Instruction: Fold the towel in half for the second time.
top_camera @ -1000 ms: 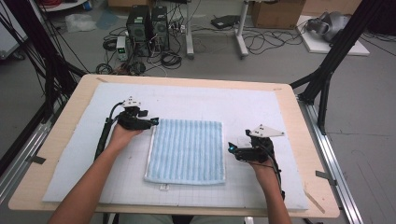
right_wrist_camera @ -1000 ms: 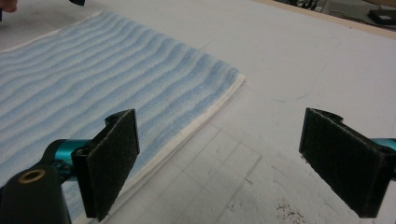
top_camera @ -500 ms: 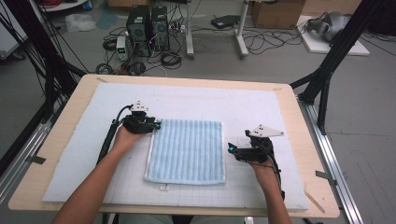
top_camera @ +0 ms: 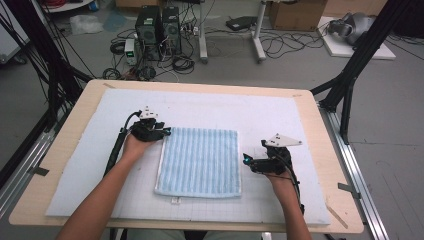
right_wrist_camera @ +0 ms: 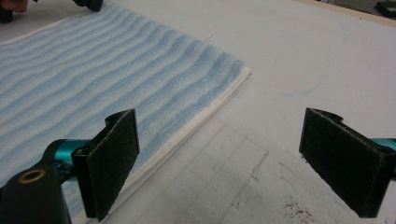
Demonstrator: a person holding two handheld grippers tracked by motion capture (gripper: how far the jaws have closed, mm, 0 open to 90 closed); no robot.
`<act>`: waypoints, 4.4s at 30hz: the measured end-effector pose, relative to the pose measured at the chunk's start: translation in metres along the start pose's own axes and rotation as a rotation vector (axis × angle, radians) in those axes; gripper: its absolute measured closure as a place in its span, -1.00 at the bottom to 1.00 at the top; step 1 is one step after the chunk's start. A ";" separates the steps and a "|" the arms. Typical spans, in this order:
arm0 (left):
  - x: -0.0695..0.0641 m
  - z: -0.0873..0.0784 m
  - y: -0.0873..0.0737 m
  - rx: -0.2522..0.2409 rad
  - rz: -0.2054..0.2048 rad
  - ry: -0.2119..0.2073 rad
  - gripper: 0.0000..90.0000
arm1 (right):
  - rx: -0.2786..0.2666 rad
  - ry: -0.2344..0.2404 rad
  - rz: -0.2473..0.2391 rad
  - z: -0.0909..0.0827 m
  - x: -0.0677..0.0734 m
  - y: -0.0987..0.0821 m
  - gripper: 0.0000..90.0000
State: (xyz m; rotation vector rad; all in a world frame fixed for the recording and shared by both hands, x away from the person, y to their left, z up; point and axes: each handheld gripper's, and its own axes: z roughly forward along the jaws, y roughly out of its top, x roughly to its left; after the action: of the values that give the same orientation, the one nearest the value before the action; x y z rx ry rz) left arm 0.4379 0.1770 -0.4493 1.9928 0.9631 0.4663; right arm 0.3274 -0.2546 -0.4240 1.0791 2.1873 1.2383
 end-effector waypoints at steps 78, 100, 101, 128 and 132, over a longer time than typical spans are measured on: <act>0.015 0.000 0.023 -0.116 -0.097 -0.078 0.92 | 0.173 -0.014 -0.044 0.115 -0.024 0.078 0.85; -0.010 -0.038 0.028 -0.174 -0.093 -0.208 0.92 | 0.073 0.092 -0.088 0.069 -0.009 0.080 0.84; -0.012 -0.040 0.027 -0.177 -0.092 -0.217 0.92 | 0.070 0.098 -0.087 0.067 -0.008 0.079 0.83; -0.048 -0.092 -0.030 -0.230 -0.065 -0.294 0.92 | 0.043 0.114 -0.101 0.013 0.038 0.032 0.81; -0.054 -0.096 -0.037 -0.215 -0.039 -0.303 0.92 | 0.039 0.120 -0.103 0.010 0.044 0.022 0.81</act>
State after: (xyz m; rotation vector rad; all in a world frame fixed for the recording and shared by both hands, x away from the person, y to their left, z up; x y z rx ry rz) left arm 0.3270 0.1996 -0.4236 1.7837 0.7285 0.2262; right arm 0.3159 -0.2075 -0.4090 0.9154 2.3342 1.2496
